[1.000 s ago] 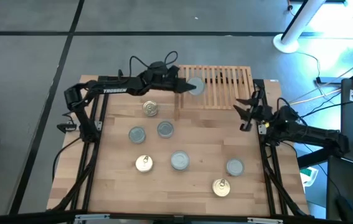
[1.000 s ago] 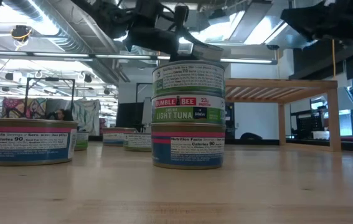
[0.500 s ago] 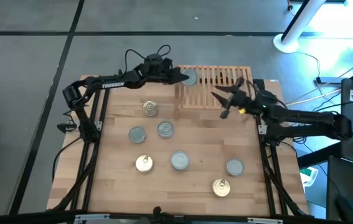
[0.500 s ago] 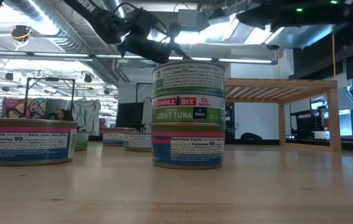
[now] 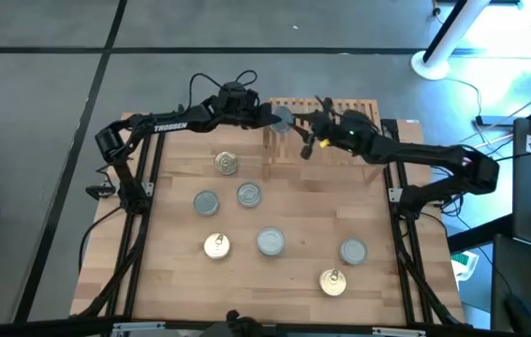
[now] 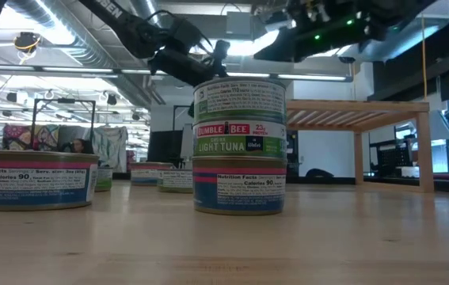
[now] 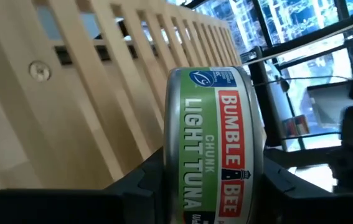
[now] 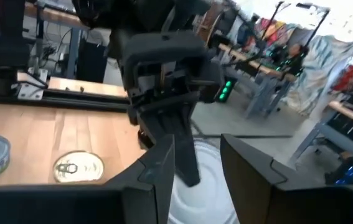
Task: Stack canned seafood by type on shelf
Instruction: Put the green tuna can on the shelf
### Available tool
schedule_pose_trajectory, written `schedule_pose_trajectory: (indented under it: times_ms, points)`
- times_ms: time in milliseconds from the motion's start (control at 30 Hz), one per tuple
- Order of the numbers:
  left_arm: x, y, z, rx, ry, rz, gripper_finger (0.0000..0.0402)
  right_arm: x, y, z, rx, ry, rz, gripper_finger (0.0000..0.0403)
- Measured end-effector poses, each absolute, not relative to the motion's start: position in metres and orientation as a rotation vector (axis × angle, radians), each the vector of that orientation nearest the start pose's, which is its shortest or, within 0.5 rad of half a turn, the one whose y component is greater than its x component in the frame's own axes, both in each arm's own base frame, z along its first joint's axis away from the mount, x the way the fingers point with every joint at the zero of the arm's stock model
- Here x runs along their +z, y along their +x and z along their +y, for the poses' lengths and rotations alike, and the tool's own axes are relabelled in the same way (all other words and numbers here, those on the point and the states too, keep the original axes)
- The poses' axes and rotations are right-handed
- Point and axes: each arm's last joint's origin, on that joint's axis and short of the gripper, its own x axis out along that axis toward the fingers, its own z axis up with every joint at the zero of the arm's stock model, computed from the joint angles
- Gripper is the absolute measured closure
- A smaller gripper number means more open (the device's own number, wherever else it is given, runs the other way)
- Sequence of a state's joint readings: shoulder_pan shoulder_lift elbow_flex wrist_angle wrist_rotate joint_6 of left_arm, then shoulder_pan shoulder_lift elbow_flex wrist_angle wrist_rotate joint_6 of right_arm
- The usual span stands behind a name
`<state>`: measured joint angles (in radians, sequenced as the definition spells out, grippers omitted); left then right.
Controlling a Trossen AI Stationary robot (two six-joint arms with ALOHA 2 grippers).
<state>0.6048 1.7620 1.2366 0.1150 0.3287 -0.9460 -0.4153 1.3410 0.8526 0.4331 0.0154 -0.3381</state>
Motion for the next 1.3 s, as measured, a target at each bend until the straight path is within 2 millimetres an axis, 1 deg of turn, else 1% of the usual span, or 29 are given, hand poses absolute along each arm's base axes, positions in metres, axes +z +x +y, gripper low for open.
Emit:
schedule_pose_trajectory:
  times_ms: [133, 267, 333, 433, 667, 767, 933, 1033, 1133, 1300]
  points:
    - [0.249, 0.337, 0.221, 0.432, -1.126, 0.214, 0.026, 0.289, 0.286, -0.129, -0.423, -0.308, 0.145, 0.0272]
    - [0.245, 0.338, 0.222, 0.436, -1.131, 0.223, 0.0248, 0.281, 0.294, -0.132, -0.415, -0.299, 0.178, 0.0272]
    - [0.245, 0.338, 0.222, 0.434, -1.119, 0.225, 0.0247, 0.276, 0.297, -0.134, -0.425, -0.297, 0.195, 0.0272]
    - [0.245, 0.339, 0.222, 0.421, -1.046, 0.237, 0.0246, 0.271, 0.298, -0.135, -0.433, -0.291, 0.228, 0.0272]
    - [0.245, 0.338, 0.223, 0.469, -0.977, 0.23, 0.0241, 0.268, 0.298, -0.135, -0.428, -0.287, 0.247, 0.0272]
    - [0.244, 0.338, 0.223, 0.486, -0.972, 0.232, 0.022, 0.268, 0.298, -0.135, -0.424, -0.287, 0.245, 0.0272]
    - [0.241, 0.337, 0.223, 0.51, -0.971, 0.248, 0.0164, 0.268, 0.298, -0.135, -0.421, -0.287, 0.244, 0.0272]
    - [0.241, 0.337, 0.223, 0.509, -0.967, 0.247, 0.0139, 0.268, 0.298, -0.135, -0.421, -0.286, 0.245, 0.0272]
    - [0.242, 0.337, 0.223, 0.494, -0.941, 0.255, 0.0128, 0.268, 0.298, -0.135, -0.423, -0.287, 0.245, 0.0272]
    - [0.242, 0.333, 0.228, 0.485, -0.956, 0.252, 0.0129, 0.268, 0.298, -0.135, -0.431, -0.287, 0.247, 0.0272]
